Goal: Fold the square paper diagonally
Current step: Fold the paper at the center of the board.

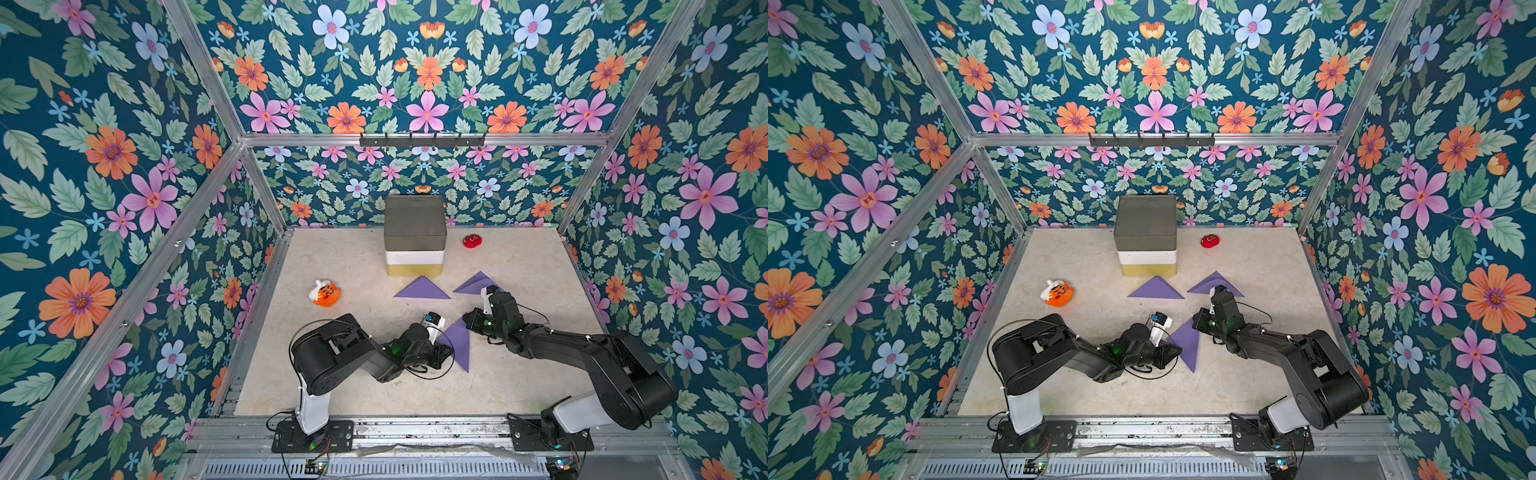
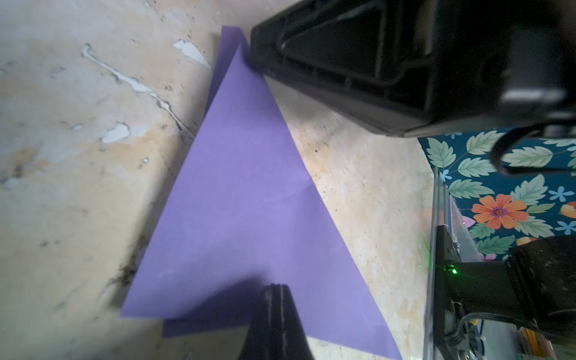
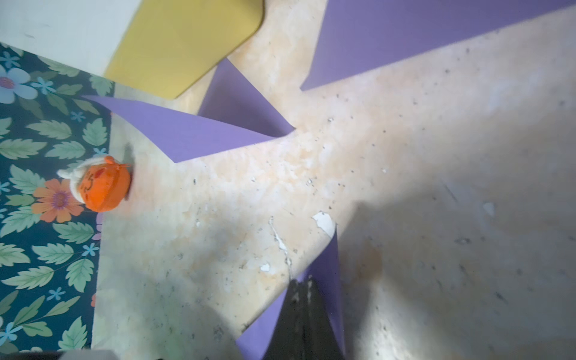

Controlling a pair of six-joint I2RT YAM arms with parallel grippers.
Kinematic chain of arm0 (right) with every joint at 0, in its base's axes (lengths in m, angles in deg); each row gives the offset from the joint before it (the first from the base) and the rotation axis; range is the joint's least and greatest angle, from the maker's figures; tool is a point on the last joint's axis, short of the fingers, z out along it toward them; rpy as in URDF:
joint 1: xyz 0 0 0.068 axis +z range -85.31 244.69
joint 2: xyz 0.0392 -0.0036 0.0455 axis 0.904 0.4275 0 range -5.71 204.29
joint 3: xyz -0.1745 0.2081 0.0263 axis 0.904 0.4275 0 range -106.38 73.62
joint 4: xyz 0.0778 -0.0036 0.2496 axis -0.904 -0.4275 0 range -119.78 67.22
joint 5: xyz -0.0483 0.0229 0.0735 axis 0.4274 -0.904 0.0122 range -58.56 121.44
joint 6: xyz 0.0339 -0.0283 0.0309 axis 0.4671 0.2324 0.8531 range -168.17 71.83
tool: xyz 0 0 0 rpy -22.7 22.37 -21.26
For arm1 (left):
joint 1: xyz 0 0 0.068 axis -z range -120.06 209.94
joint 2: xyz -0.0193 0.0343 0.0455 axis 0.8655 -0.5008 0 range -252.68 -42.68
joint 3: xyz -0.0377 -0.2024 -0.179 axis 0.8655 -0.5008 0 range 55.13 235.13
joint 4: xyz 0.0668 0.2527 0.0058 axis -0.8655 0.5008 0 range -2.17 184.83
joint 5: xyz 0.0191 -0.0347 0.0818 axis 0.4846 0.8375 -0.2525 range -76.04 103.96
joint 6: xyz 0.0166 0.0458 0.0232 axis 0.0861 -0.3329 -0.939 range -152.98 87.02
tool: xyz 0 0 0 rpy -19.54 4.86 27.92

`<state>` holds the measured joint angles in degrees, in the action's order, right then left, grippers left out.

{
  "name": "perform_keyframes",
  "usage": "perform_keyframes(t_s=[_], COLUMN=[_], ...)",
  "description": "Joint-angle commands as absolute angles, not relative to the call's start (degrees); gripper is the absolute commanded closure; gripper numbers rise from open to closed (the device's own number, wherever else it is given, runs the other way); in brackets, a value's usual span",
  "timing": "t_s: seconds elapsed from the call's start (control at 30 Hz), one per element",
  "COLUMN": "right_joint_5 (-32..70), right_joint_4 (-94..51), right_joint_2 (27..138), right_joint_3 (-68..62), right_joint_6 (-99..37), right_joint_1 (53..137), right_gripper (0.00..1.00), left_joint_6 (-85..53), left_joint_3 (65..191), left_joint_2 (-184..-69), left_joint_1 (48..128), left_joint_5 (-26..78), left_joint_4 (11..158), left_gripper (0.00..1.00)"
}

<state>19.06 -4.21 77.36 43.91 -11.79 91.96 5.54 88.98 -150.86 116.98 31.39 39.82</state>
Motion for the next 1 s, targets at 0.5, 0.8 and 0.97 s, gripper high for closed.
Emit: perform_keyframes(t_s=[0.5,0.8,0.97], right_joint_5=[7.42,2.36,3.51], right_joint_4=[-5.33,3.08,4.33], right_joint_2=[72.48,78.76,82.65], right_joint_3=[49.78,50.19,48.29], right_joint_6=[-18.22,-17.31,-17.50], right_joint_1=[84.74,84.81,84.73], right_gripper=[0.47,0.49,0.55], left_joint_6=[5.69,5.69,5.68], left_joint_3=[89.22,89.30,89.50], left_joint_2=[-151.40,-151.53,-151.58], left_joint_1=[116.95,116.94,117.05], left_joint_5=[30.39,30.47,30.54], left_joint_4=[49.86,50.04,50.13], left_gripper=[1.00,1.00,1.00])
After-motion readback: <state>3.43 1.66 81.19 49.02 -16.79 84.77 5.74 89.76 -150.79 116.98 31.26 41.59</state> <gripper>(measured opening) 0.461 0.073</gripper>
